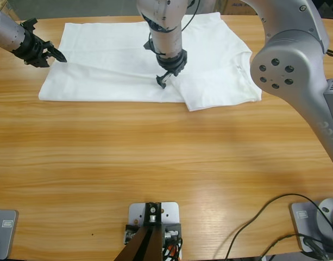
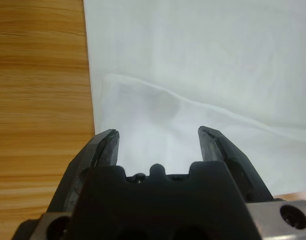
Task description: Fold clothes
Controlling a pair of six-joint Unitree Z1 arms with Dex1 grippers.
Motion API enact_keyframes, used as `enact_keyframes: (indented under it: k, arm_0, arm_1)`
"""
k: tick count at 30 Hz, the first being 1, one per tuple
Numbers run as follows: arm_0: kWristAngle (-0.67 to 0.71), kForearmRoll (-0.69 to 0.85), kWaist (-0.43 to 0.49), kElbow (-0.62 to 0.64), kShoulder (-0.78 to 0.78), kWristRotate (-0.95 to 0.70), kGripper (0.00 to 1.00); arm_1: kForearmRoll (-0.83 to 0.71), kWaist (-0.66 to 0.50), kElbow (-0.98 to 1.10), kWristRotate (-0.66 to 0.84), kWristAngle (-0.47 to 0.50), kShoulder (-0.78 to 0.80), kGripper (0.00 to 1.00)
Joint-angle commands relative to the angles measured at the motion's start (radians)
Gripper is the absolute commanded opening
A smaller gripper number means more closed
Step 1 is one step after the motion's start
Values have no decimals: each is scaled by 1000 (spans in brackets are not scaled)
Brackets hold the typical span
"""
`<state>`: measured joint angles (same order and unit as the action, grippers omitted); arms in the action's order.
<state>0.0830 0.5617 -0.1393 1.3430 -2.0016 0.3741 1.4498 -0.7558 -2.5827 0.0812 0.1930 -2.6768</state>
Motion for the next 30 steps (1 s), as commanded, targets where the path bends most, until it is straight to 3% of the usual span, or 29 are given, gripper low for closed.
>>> enact_keyframes:
  k: [1,30]
  arm_0:
    - [8,7,10,-20,-65,-14,614]
    - [8,8,12,-16,-78,-18,613]
  arm_1:
    - [7,-9,-7,11,54,-76,1000]
    - [26,42,-48,20,122,-78,1000]
